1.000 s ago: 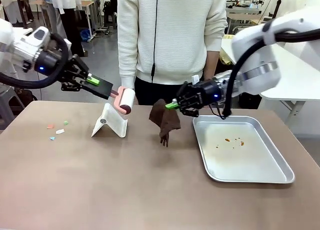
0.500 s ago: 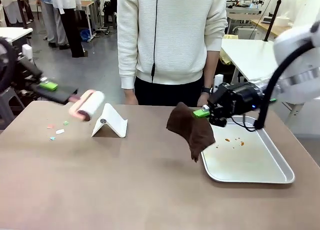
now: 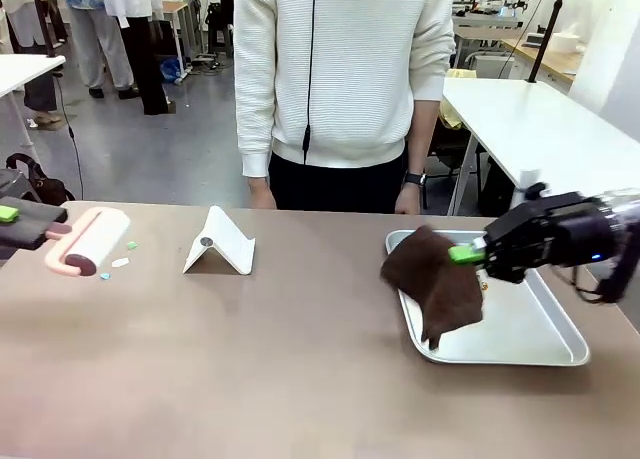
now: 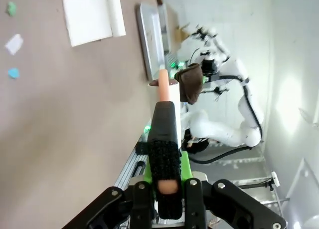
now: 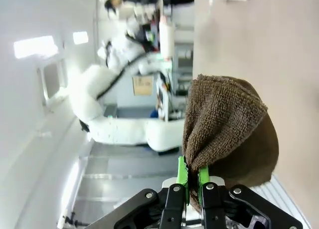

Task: Clean the surface of the table.
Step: Hold the Lint Roller with your left hand and the towel with your right hand.

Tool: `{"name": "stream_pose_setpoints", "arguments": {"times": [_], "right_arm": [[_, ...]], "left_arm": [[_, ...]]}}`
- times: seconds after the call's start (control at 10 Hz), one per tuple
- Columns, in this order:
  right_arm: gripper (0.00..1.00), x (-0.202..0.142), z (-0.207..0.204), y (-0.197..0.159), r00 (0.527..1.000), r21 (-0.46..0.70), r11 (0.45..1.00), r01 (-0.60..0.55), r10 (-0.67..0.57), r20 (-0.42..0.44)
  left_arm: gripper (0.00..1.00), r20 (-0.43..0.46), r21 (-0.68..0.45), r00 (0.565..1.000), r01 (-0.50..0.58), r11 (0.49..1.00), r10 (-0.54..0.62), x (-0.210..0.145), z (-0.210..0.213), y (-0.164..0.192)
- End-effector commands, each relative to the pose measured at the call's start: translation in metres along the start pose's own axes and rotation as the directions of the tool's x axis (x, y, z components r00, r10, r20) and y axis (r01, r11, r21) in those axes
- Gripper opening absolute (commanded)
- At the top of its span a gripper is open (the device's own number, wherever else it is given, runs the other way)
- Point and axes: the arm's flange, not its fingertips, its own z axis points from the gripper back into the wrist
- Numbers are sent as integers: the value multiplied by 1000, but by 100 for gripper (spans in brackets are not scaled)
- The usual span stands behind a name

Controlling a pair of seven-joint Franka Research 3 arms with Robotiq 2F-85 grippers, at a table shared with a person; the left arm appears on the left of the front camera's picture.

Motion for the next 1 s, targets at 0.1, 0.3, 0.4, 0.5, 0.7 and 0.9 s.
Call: {"name": "stream_pose_setpoints", "arguments": {"times": [0.1, 0.3, 0.4, 0.5, 0.7, 0.9], "right_arm": [[0, -73, 78, -26, 965, 62, 993, 96, -108, 238], [0, -59, 140, -59, 922, 98, 979, 177, -200, 330], [0, -52, 170, -80, 909, 187, 969, 162, -221, 354], [0, -47, 191, -98, 893, 241, 961, 137, -225, 390], [0, -40, 215, -127, 887, 327, 937, 126, -254, 386], [0, -36, 221, -144, 817, 357, 922, 150, -319, 481]], "left_arm": [[0, 38, -76, 996, 83, 994, -81, -3, 27, 30], [0, 76, -123, 989, 134, 983, -126, -12, 44, 46], [0, 98, -118, 987, 140, 983, -129, -14, 49, 50], [0, 98, -113, 990, 116, 987, -106, -10, 53, 54], [0, 125, -155, 992, 40, 987, -20, 12, 69, 73], [0, 125, -186, 990, -47, 981, 71, 27, 78, 88]]}}
